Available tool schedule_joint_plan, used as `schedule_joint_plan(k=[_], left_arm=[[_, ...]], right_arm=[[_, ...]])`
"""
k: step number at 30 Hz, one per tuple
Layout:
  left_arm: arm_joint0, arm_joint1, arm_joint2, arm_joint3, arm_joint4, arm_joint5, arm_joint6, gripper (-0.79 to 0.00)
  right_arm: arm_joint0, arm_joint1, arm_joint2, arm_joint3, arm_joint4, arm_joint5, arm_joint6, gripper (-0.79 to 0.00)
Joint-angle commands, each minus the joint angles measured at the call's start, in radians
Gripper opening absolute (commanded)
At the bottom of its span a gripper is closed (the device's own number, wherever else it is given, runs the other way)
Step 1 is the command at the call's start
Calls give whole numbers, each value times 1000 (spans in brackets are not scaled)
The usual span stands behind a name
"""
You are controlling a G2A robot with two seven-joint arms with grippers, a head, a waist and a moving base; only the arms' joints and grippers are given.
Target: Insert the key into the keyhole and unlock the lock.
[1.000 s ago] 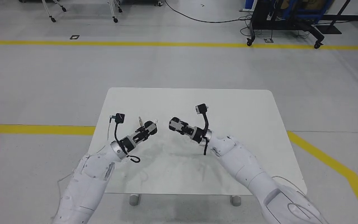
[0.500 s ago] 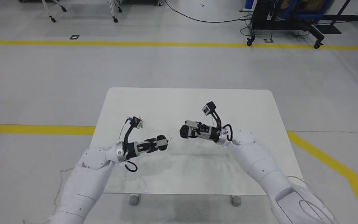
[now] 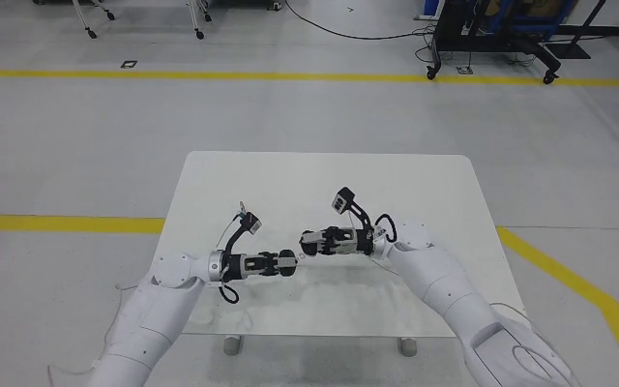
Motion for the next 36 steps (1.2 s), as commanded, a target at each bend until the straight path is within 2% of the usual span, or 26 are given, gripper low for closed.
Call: schedule_joint_plan(k=[1, 3, 7, 10, 13, 16, 19, 29, 32, 36], left_arm=[[-4, -2, 9, 10, -13, -1, 1, -785], [-8, -3, 15, 16, -31, -1, 1, -785], [-14, -3, 18, 23, -66, 6, -6, -785], [-17, -2, 21, 24, -79, 10, -10, -785], [-18, 2, 22, 28, -60, -1, 1, -785], [-18, 3, 27, 29, -59, -5, 5, -785], [-21, 3, 35, 30, -51, -6, 6, -785], [-28, 8, 43, 38, -48, -10, 10, -785], [-29, 10, 44, 39, -46, -15, 15, -785], [-30, 12, 47, 38, -48, -15, 15, -785]], right_arm=[[0, 2, 1, 0, -5, 10, 10, -671], [1, 3, 2, 1, -12, 15, 15, -631], [8, 3, -2, 19, -44, 9, 9, -431], [15, 1, -7, 34, -71, -6, -11, -403], [18, -2, -10, 36, -81, -11, -12, -428], [20, -3, -19, 19, -103, -9, -9, -533], [19, -4, -28, 2, -129, -9, -10, -573], [9, -1, -22, -24, -154, -12, -26, -545], [7, 0, -19, -25, -159, -13, -31, -563], [7, 2, -16, -23, -178, -15, -45, -631]])
